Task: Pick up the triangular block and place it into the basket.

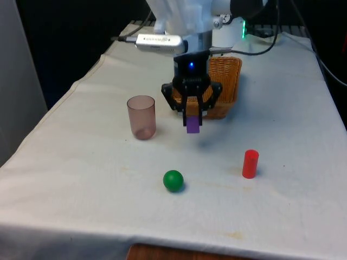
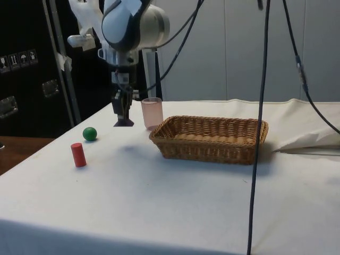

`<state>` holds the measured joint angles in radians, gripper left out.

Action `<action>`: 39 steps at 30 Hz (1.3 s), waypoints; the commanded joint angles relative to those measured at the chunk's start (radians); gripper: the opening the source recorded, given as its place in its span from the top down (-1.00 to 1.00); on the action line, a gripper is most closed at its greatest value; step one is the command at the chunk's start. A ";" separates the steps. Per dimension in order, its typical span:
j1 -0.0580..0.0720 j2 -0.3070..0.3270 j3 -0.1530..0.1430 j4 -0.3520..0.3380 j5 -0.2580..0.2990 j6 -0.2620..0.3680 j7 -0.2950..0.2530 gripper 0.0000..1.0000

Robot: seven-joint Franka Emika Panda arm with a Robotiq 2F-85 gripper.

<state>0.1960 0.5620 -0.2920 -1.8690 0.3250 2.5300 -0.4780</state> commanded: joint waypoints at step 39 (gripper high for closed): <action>0.011 -0.379 -0.013 -0.337 -0.091 0.005 -0.003 0.33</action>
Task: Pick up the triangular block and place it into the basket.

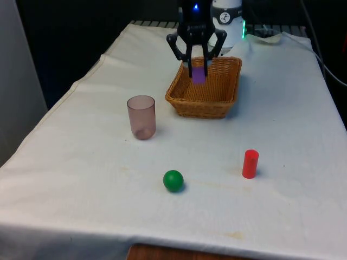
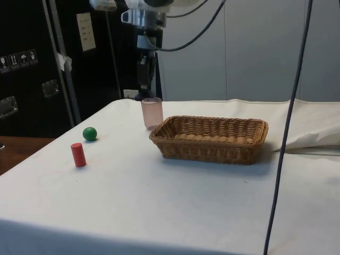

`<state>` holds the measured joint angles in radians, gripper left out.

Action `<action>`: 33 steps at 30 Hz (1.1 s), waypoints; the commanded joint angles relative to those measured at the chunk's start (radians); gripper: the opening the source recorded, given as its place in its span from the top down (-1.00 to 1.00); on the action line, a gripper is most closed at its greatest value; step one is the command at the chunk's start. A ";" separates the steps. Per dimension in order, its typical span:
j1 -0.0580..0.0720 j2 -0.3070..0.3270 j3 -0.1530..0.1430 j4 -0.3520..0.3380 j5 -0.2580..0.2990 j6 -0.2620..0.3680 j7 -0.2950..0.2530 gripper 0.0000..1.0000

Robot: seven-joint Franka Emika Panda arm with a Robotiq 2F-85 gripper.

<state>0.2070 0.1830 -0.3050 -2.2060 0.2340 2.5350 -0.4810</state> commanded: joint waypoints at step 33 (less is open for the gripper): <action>0.010 -0.196 0.014 -0.257 -0.242 0.039 0.046 0.33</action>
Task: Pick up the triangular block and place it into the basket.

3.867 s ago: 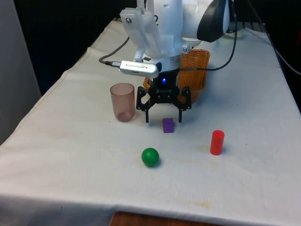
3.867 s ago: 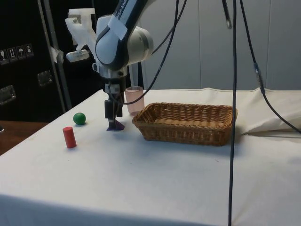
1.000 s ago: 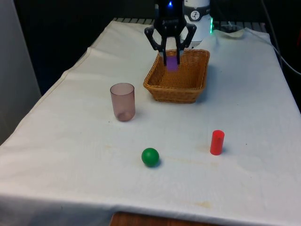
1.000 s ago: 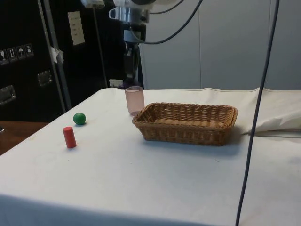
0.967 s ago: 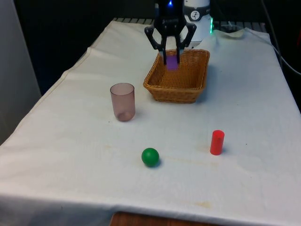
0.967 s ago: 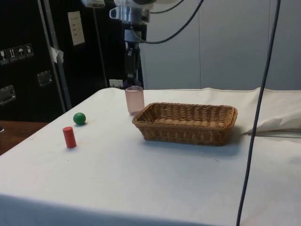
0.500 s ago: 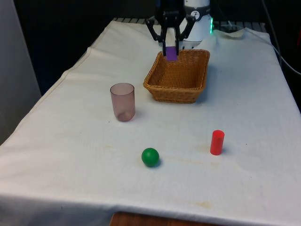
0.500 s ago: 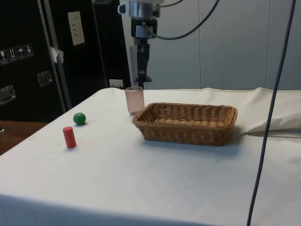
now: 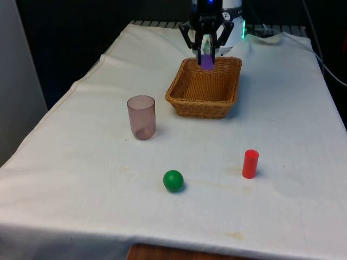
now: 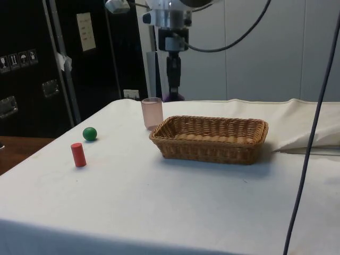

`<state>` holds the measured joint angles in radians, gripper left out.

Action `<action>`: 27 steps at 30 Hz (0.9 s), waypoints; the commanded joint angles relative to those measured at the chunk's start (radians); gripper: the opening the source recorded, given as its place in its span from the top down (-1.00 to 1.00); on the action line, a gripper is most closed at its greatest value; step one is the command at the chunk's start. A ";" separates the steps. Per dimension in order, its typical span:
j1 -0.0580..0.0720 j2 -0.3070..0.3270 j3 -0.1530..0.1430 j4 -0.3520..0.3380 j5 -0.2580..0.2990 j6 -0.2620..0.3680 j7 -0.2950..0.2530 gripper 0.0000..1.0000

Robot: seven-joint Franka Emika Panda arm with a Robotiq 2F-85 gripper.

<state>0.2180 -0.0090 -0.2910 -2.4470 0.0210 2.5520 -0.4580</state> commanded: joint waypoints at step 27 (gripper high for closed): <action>0.005 0.064 0.006 -0.176 -0.032 0.242 0.131 0.33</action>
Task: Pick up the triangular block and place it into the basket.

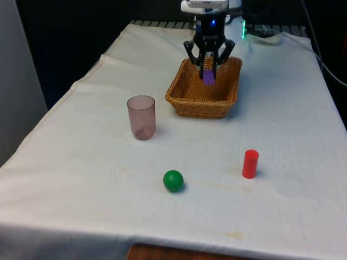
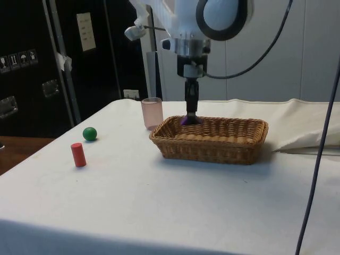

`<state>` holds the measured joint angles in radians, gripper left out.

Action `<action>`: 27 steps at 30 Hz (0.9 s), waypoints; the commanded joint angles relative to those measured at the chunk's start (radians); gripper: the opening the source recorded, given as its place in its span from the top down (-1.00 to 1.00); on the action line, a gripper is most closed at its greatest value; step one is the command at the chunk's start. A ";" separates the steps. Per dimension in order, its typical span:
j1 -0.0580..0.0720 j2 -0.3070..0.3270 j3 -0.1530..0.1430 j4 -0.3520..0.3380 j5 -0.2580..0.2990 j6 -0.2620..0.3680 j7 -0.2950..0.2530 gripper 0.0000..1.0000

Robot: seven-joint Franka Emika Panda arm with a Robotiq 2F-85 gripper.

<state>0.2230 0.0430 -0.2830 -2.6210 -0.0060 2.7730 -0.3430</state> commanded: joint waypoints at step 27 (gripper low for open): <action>0.003 0.104 0.006 -0.007 0.008 0.100 0.127 -0.96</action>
<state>0.2250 0.1460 -0.2810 -2.6240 -0.0040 2.8570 -0.2180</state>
